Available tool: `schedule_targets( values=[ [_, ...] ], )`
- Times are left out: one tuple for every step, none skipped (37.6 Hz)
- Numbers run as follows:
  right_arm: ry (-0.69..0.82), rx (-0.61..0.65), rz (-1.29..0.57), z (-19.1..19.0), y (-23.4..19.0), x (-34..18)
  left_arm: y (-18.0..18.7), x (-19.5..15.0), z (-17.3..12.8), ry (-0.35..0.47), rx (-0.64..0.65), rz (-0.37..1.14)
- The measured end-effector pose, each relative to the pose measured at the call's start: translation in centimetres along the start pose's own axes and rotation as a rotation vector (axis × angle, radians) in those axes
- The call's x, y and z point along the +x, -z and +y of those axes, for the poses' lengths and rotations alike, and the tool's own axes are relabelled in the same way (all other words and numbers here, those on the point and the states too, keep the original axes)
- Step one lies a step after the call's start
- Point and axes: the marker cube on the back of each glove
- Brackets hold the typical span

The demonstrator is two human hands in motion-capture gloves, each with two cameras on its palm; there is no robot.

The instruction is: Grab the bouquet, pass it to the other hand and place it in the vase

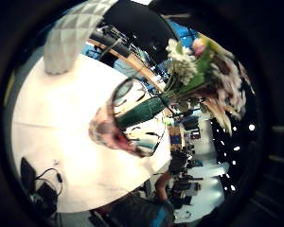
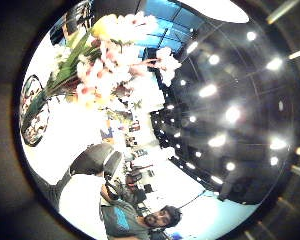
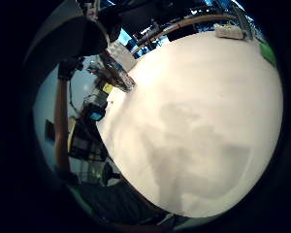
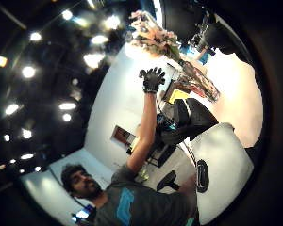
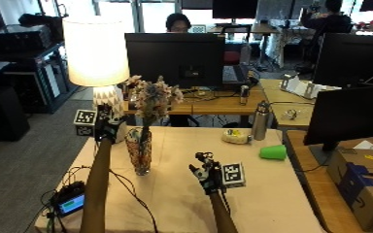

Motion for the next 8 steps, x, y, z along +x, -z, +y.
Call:
schedule_targets(
  values=[
    [0.003, -0.001, 0.004, 0.0, -0.1, -0.1, 0.5, 0.1, 0.3, -0.006, 0.016, -0.010],
    [-0.007, -0.001, 0.017, 0.0, -0.1, 0.0, 0.9, 0.3, 0.6, -0.009, 0.027, -0.017],
    [-0.027, 0.000, 0.036, 0.1, -0.1, 0.1, 1.2, 0.4, 1.0, -0.010, 0.035, -0.024],
    [-0.047, 0.000, 0.054, 0.1, -0.1, 0.1, 1.6, 0.6, 1.4, -0.011, 0.040, -0.032],
    [-0.055, 0.001, 0.062, 0.2, -0.1, 0.0, 1.9, 0.8, 1.8, -0.012, 0.043, -0.043],
    [-0.042, 0.001, 0.055, 0.1, -0.2, -0.2, 2.3, 0.9, 2.2, -0.013, 0.045, -0.055],
    [-0.015, 0.001, 0.040, 0.0, -0.3, -0.4, 2.6, 1.0, 2.5, -0.016, 0.047, -0.067],
    [0.015, 0.002, 0.025, -0.1, -0.5, -0.6, 2.9, 1.1, 2.8, -0.020, 0.047, -0.077]
  ],
)
